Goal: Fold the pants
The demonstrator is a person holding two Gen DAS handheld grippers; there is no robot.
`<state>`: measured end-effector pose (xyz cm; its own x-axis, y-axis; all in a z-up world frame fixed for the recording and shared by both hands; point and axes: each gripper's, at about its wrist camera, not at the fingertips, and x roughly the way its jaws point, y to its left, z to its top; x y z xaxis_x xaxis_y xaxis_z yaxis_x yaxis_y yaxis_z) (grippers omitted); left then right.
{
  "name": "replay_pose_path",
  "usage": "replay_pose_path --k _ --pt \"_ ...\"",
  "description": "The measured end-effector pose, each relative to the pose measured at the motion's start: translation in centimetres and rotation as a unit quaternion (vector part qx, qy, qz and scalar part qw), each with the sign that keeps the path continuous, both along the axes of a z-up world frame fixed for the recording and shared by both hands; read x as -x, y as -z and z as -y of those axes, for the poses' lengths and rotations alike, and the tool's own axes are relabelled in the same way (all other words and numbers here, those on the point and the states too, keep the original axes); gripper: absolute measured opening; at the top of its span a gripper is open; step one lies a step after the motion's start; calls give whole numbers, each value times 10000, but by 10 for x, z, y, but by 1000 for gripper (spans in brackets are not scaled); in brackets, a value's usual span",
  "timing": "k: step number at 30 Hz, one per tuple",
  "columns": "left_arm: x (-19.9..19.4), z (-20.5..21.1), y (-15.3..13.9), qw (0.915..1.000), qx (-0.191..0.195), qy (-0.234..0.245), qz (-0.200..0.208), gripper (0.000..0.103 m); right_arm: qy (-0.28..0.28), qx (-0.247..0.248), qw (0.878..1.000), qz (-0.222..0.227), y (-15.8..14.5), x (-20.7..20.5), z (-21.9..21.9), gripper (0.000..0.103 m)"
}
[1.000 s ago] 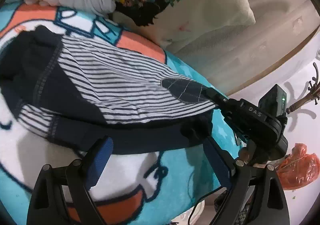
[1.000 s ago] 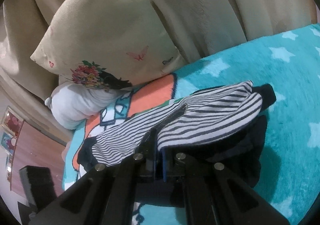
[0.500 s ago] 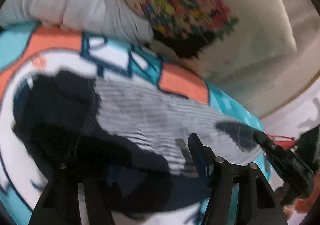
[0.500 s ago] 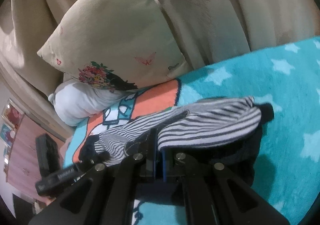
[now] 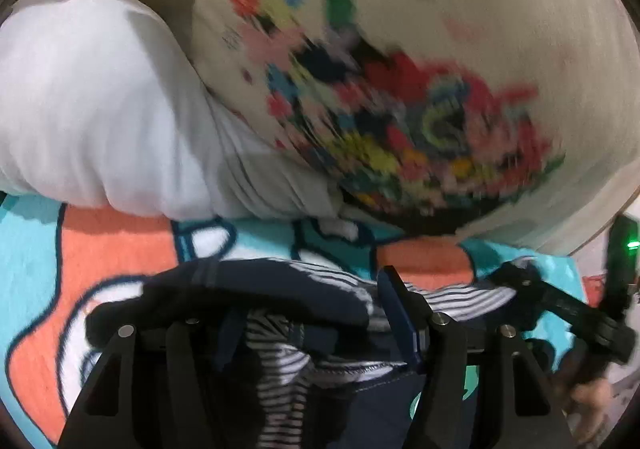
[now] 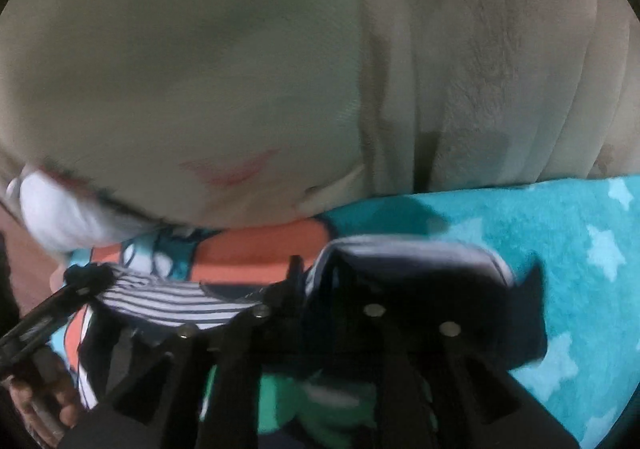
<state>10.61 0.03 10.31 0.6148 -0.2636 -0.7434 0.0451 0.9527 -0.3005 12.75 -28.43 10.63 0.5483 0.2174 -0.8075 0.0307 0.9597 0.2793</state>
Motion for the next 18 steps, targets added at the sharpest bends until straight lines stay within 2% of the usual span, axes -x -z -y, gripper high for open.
replay_pose_path --k 1,2,3,5,9,13,18 --pt "0 -10 -4 10000 83 -45 10 67 58 -64 10000 -6 3 -3 3 19" --pt "1 -17 -7 9999 117 -100 18 68 170 -168 9997 3 6 -6 8 26" --pt "1 -23 -10 9997 130 -199 30 69 239 -247 9994 4 7 -9 12 42" --pt "5 -38 -14 9992 122 -390 21 71 375 -485 9981 23 8 -9 22 60" --pt "32 -68 -18 9983 235 -533 -78 76 501 -782 9956 89 -3 5 45 61" --pt "71 -88 -9 9979 -196 -545 -297 79 434 -820 9956 157 -15 50 69 61" --pt "105 -96 26 9941 -709 -320 -751 80 544 -388 9978 12 -6 122 97 61"
